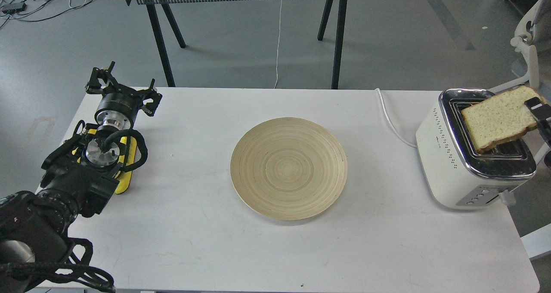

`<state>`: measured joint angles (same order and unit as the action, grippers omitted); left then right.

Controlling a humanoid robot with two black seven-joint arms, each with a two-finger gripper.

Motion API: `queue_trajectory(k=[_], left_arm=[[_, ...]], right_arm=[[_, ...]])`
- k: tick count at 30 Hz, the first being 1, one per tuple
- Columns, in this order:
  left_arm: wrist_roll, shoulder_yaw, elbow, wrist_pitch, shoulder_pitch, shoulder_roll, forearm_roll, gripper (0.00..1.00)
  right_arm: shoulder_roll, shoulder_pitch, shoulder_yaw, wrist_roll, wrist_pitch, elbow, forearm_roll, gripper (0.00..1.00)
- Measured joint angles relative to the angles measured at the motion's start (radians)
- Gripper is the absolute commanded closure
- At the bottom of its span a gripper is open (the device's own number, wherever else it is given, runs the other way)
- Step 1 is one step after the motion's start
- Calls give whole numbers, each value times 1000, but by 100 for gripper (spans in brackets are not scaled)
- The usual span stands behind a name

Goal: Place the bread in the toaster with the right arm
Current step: 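Lower the bread slice into the toaster slot with the right gripper, then open the right gripper and raise it away from the toaster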

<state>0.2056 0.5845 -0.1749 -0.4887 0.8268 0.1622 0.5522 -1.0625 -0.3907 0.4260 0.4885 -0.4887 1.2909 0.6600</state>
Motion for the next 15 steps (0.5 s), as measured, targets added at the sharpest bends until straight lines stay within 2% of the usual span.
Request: queue_trajectory(k=[5, 7, 10, 11, 12, 13, 14, 15], left_arm=[[0, 0, 0, 0, 0, 0, 0, 0], [0, 0, 0, 0, 0, 0, 0, 0], [0, 0, 0, 0, 0, 0, 0, 0], [0, 0, 0, 0, 0, 0, 0, 0], [0, 0, 0, 0, 0, 0, 0, 0], [0, 0, 0, 0, 0, 0, 0, 0], [0, 0, 0, 0, 0, 0, 0, 0], [0, 0, 0, 0, 0, 0, 0, 0]], right_arm=[[24, -2, -1, 0, 0, -9, 13, 96], [33, -2, -2, 0, 0, -11, 17, 91], [46, -2, -2, 0, 0, -15, 18, 77], [52, -3, -2, 0, 0, -17, 18, 70], [59, -3, -2, 0, 0, -18, 18, 56], [64, -4, -2, 0, 0, -19, 18, 34], [68, -4, -1, 0, 0, -18, 19, 4], [73, -5, -1, 0, 0, -16, 19, 6]])
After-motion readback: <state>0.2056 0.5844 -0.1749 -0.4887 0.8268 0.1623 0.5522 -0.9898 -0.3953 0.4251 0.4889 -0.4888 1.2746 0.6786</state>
